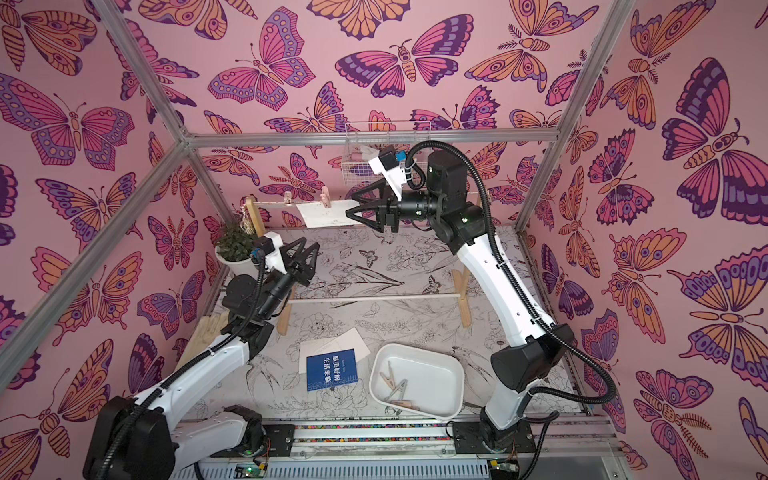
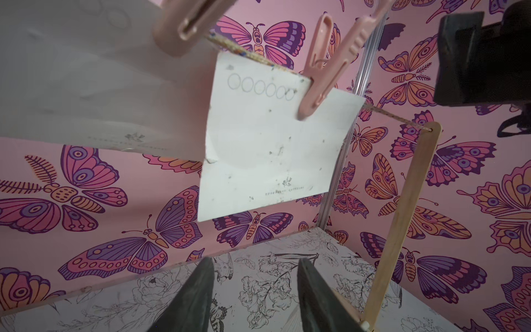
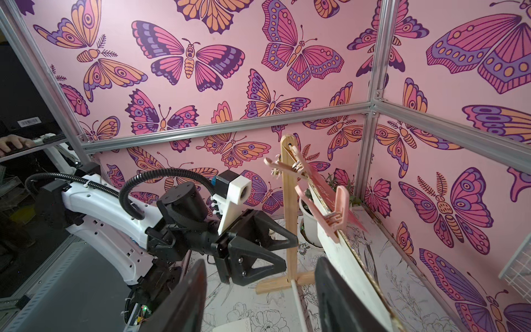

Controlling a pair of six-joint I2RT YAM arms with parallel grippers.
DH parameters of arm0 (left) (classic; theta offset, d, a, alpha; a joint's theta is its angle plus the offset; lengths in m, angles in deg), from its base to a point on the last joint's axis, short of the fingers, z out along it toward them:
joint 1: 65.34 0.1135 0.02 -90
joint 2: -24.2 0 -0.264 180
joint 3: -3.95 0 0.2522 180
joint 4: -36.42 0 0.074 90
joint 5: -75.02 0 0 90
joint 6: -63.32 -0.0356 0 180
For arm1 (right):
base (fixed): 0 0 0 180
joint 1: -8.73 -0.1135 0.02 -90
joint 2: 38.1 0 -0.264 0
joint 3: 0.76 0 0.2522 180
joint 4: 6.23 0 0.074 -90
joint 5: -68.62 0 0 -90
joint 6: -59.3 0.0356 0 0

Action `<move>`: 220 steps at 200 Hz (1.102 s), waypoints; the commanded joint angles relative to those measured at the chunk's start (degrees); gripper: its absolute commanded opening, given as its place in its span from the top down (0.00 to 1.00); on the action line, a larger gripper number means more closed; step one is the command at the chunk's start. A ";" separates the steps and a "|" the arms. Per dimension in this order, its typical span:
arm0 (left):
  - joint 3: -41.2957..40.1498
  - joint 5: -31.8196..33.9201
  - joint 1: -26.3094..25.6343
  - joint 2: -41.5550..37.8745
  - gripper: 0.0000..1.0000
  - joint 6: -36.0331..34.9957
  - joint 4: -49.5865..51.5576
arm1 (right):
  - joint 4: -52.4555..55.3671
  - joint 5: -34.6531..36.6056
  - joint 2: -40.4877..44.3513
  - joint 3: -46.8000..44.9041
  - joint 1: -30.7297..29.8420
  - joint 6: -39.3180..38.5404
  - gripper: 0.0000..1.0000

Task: Remove the postcards from the strings
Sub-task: Pinch the postcard on the clothesline.

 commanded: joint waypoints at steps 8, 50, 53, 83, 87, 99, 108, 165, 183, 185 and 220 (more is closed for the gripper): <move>2.15 -2.41 0.82 1.26 0.51 -0.37 -6.12 | -3.10 -2.13 -1.26 2.27 -0.02 0.85 0.39; 4.07 -4.73 1.45 4.21 0.52 0.64 -9.51 | -3.77 -1.91 -2.17 2.77 0.08 1.08 0.39; 4.17 -5.01 1.53 4.45 0.52 0.80 -9.86 | -3.69 -1.87 -2.25 2.91 0.04 1.04 0.39; 5.26 -7.26 1.86 7.09 0.54 2.75 -12.35 | -3.28 -1.70 -3.06 3.59 0.03 0.96 0.39; 5.43 -7.46 1.89 7.22 0.54 2.83 -12.33 | -3.14 -1.62 -3.22 3.65 0.07 0.89 0.39; 5.68 -7.72 1.90 7.31 0.55 2.95 -12.33 | -3.02 -1.43 -3.46 3.94 0.02 0.82 0.39; 5.47 -7.67 1.97 7.15 0.56 2.73 -12.26 | -2.79 -1.45 -3.61 4.32 0.02 0.75 0.39; 2.29 1.52 2.16 2.58 0.45 -1.41 -9.29 | -2.67 -1.25 -4.51 5.86 0.02 0.99 0.38; 2.15 3.29 2.29 2.26 0.37 -2.15 -8.64 | -2.62 -1.36 -4.86 6.13 -0.07 1.12 0.38; 2.15 3.21 2.30 2.29 0.37 -2.14 -8.64 | -2.66 -1.41 -4.87 6.13 -0.04 1.12 0.38; 3.96 -0.73 2.95 4.17 0.34 -1.36 -8.97 | -2.54 -1.34 -5.13 6.08 -0.24 1.13 0.38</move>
